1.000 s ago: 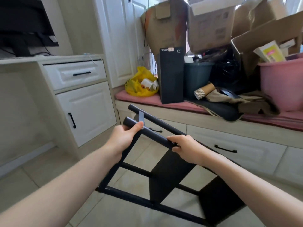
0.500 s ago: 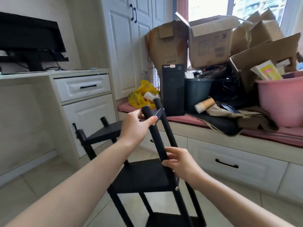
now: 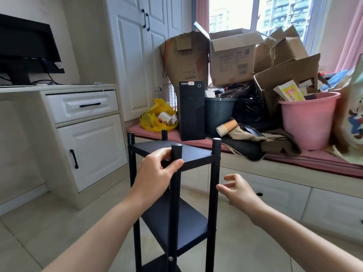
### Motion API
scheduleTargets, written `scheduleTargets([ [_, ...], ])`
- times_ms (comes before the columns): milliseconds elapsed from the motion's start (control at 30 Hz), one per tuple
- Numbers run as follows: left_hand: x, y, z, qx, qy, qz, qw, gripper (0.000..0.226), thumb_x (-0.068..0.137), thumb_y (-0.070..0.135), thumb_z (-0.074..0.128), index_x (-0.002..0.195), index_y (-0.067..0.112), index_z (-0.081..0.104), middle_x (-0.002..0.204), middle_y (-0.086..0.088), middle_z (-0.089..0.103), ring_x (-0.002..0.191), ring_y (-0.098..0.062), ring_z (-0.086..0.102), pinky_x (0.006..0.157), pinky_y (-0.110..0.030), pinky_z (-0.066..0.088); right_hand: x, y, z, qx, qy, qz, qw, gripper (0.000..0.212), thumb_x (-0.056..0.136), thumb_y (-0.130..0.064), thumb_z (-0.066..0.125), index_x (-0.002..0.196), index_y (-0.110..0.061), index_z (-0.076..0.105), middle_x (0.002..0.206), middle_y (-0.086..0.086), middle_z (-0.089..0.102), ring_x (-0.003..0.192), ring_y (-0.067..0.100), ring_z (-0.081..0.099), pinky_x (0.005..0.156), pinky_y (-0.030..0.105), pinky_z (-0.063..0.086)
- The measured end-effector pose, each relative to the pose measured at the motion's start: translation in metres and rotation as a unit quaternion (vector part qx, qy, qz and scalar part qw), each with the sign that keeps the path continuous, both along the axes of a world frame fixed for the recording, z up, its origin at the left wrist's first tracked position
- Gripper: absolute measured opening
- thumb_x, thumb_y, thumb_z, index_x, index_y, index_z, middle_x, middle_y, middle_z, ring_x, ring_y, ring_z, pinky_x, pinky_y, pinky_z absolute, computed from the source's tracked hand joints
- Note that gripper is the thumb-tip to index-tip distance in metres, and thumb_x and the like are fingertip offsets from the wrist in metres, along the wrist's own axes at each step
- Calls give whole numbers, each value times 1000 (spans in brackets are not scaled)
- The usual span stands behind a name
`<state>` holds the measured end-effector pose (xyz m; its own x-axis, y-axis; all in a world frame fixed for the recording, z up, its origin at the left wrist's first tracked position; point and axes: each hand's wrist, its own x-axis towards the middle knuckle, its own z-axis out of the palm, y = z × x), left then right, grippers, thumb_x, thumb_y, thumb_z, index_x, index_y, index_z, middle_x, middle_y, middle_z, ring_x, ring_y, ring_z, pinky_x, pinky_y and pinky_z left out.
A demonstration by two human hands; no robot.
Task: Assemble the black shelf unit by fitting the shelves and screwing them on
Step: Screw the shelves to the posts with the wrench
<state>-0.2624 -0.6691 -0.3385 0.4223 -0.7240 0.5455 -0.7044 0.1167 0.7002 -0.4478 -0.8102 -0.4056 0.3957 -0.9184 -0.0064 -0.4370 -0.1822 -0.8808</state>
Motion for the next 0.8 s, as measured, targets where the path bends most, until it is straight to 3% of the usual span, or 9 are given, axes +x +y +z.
scheduleTargets([
  [100,-8,11,-10,-3,-1,-1,1000,25,92,30,71,117,23,69,98,21,70,89,6,63,73,-2,41,3,4,-3,14,-5,31,999,28,96,-29,62,120,-29,48,111,-8,62,98,7,61,94,37,53],
  [267,-18,21,-18,-12,-37,-2,999,21,92,32,71,112,27,67,95,19,69,65,3,59,67,-8,42,7,11,0,26,-52,19,998,13,99,-16,56,109,-24,56,113,1,67,106,21,63,97,48,52],
  [367,-20,23,-20,-17,-46,-6,999,22,93,31,70,113,25,66,97,18,68,64,-2,59,66,-11,45,7,14,-2,-6,-54,12,998,13,98,-13,56,107,-22,58,111,-2,68,107,20,64,98,47,51],
  [500,-23,26,-23,-14,-61,-32,998,21,95,26,68,114,23,63,98,12,66,51,6,51,57,-11,40,7,18,-8,-8,-72,-8,997,15,97,-7,54,107,-18,58,107,-4,68,105,19,64,97,47,52],
  [600,-19,25,-23,-13,-49,-51,997,21,95,21,68,115,21,63,97,9,65,59,5,54,61,-11,41,5,20,-9,-40,-71,-20,996,16,97,-5,54,109,-14,59,106,-3,68,104,20,63,94,46,52],
  [700,-12,24,-26,-3,-24,-64,998,22,95,19,68,116,19,63,97,9,67,84,-6,62,76,-16,46,1,21,-9,-64,-64,-29,995,14,97,-6,57,106,-17,59,105,-2,68,103,20,62,91,42,53],
  [800,-3,24,-29,-5,-7,-73,997,28,94,14,68,118,27,62,107,9,70,105,-3,64,91,-13,45,-5,23,-9,-90,-68,-25,993,14,96,-7,61,105,-18,60,101,-4,69,100,18,63,84,31,51],
])
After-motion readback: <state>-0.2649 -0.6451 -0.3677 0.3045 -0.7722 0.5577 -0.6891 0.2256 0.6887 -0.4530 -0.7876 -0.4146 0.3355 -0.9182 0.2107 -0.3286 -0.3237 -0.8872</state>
